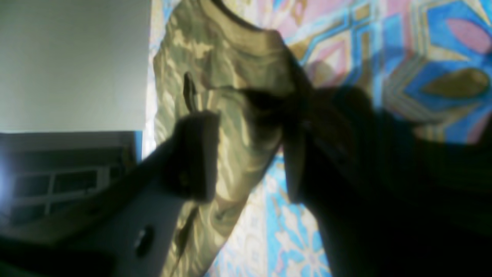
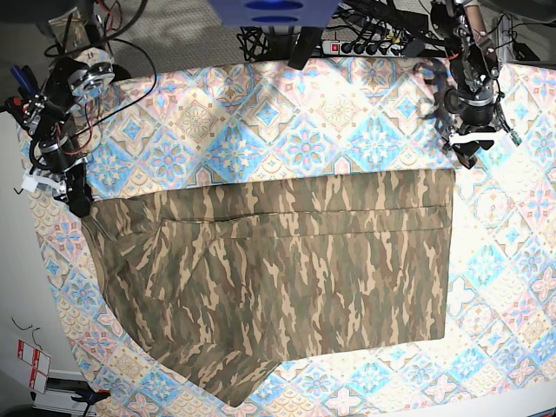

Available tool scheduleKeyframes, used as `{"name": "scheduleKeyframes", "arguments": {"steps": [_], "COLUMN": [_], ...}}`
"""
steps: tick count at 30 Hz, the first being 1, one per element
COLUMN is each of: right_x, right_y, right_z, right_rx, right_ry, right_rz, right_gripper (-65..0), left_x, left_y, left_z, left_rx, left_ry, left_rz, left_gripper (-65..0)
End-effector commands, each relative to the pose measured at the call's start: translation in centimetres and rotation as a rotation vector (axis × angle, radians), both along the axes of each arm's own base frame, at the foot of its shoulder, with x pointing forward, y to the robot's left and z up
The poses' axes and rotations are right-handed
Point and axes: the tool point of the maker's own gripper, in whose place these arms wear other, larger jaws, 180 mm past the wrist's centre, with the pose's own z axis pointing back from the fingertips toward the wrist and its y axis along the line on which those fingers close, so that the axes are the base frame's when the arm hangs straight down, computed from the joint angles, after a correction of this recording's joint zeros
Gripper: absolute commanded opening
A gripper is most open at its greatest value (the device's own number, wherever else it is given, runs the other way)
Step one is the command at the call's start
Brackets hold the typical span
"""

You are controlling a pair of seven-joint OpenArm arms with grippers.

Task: Fold the T-shirt properly
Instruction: 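Raise both grippers and move them to the folded edge of the shirt, then grasp the folded edge with both grippers and drag it away from the hem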

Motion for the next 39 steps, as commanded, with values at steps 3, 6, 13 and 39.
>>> {"name": "scheduleKeyframes", "arguments": {"steps": [3,6,13,39], "right_x": [2.1,2.5,2.6,2.0], "right_y": [1.1,1.0,1.0,2.2], "right_z": [0.9,1.0,0.9,0.2], "right_rx": [-0.003,-0.013,-0.009,0.013], "right_ry": [-0.021,-0.023,-0.02,0.016], "right_rz": [0.05,0.046,0.035,0.093], "right_gripper": [-38.5,-38.5,-38.6,-65.0], "left_x": [0.6,0.5,0.5,-0.4], "left_y": [0.6,0.6,0.6,3.5], "left_z": [1.2,1.2,1.2,1.9], "left_rx": [0.029,0.029,0.029,-0.104], "left_ry": [-0.038,-0.036,-0.036,-0.126], "left_rz": [-0.002,-0.002,-0.002,0.144], "left_gripper": [-30.0,-30.0,-30.0,-30.0]}}
